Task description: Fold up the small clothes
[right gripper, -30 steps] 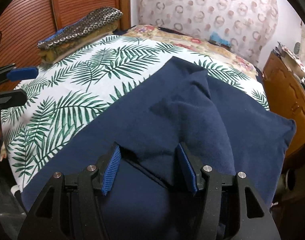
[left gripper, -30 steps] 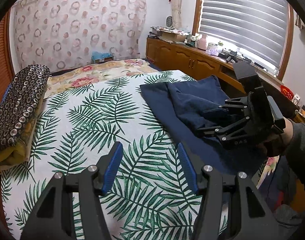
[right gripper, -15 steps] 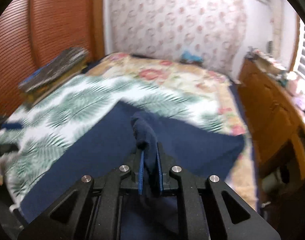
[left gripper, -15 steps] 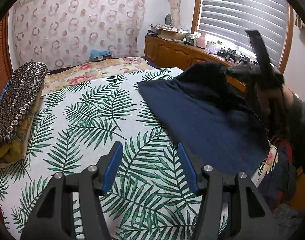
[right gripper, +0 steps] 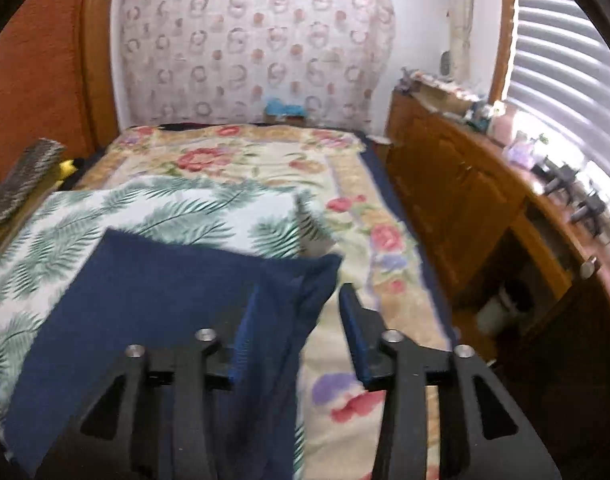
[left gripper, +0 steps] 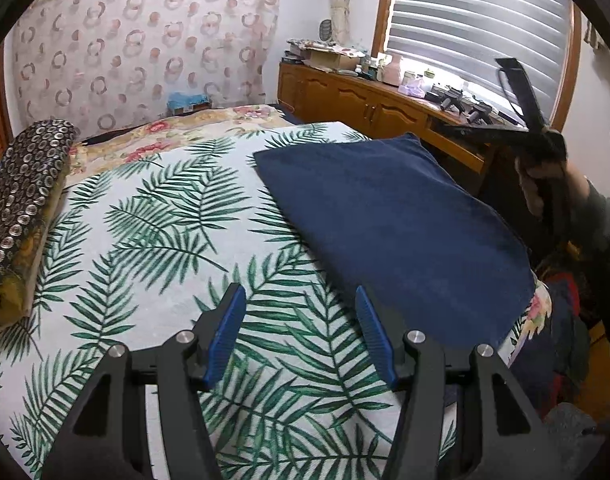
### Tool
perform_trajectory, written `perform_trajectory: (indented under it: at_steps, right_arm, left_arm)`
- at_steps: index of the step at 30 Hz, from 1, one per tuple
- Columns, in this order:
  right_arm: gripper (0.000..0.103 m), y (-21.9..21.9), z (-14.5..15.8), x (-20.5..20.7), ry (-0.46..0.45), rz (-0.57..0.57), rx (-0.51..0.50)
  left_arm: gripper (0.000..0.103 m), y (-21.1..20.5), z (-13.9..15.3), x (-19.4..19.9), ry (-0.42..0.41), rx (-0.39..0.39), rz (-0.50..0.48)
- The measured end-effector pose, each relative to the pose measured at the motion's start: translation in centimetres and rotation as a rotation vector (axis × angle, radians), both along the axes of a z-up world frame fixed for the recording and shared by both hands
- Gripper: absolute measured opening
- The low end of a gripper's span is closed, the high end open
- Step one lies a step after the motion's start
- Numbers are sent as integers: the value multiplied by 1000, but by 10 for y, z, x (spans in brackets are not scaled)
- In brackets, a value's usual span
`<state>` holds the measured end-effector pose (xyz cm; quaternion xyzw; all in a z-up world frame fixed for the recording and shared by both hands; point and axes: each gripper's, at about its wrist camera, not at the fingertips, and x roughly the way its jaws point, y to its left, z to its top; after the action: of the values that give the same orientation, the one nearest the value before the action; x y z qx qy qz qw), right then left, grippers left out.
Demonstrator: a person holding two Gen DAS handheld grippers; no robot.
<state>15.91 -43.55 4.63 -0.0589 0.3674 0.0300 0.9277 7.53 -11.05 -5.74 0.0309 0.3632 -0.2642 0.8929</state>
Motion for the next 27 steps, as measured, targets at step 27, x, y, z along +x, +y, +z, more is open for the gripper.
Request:
perform_trajectory:
  at_steps: [27]
  right_arm:
    - [51, 55, -51, -123, 77, 148, 44]
  left_arm:
    - [56, -39, -25, -20, 96, 17, -101]
